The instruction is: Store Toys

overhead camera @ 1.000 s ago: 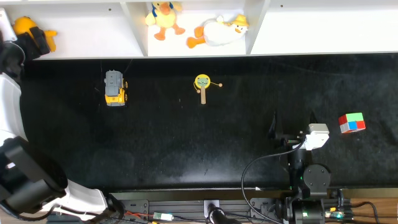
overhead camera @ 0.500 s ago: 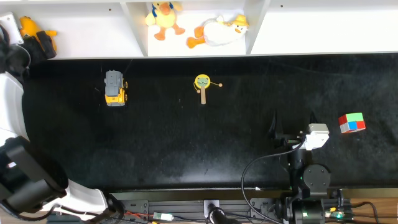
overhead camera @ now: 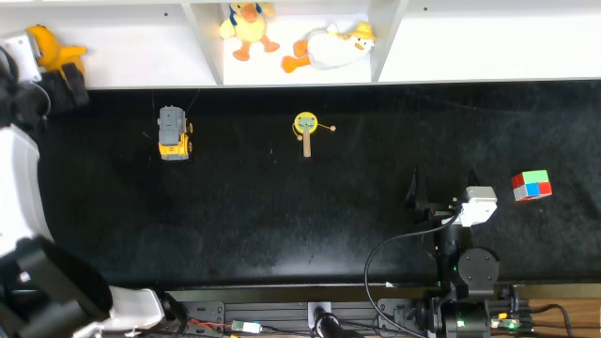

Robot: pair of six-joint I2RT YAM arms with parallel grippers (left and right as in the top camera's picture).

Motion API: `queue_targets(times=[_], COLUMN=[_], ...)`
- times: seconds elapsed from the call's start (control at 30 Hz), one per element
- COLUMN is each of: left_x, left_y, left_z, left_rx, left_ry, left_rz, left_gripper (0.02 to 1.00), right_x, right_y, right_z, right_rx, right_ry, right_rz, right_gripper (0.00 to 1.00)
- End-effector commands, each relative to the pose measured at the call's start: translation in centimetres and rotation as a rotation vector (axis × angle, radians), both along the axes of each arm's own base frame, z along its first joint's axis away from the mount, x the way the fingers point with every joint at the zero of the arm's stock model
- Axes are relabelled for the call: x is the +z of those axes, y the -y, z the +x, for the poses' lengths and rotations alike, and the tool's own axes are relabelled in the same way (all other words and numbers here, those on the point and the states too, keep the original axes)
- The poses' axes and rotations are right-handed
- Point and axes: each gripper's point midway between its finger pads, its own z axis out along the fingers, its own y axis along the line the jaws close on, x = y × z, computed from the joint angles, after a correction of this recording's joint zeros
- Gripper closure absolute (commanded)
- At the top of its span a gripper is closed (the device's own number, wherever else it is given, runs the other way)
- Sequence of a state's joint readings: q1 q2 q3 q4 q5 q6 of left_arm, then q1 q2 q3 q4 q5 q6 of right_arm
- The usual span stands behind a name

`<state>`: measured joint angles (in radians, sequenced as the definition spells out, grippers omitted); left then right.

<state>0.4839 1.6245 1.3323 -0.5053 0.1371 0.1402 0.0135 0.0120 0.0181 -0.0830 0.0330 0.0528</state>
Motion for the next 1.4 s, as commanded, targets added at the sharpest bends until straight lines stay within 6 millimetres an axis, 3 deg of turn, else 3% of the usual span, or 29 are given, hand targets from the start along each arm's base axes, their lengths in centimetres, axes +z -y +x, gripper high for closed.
queue_targets(times=[0.03, 0.17, 0.33, 0.47, 0.63, 1.1, 1.4], left_x=[0.0, -0.7, -3.4, -5.5, -6.5, -12.1, -13.0], left_y=[1.9, 4.2, 9.3, 13.1, 16.0, 17.7, 17.8], left_z=[-3.3, -6.5, -8.7, -9.1, -8.4, -7.6, -6.4], left_rx=[-0.021, -0.038, -0.145, -0.234, -0.303, -0.343, -0.353], left_ry=[-0.003, 0.008, 0.001, -0.047, -0.073, -0.209, -0.192], left_rz=[0.017, 0.01, -0.06, -0.07, -0.054, -0.158, -0.163], left_gripper=[0.02, 0.023, 0.02, 0.023, 0.02, 0.02, 0.058], right_x=[-0.3, -0.3, -0.3, -0.3, -0.3, -0.3, -0.3], right_y=[0.0, 0.0, 0.0, 0.0, 0.0, 0.0, 0.0], right_z=[0.0, 0.0, 0.0, 0.0, 0.0, 0.0, 0.0], right_rx=[0.001, 0.001, 0.001, 0.001, 0.001, 0.001, 0.001], right_ry=[0.0, 0.0, 0.0, 0.0, 0.0, 0.0, 0.0], right_rz=[0.003, 0.003, 0.003, 0.003, 0.003, 0.003, 0.003], right_gripper=[0.005, 0.005, 0.007, 0.005, 0.005, 0.005, 0.005])
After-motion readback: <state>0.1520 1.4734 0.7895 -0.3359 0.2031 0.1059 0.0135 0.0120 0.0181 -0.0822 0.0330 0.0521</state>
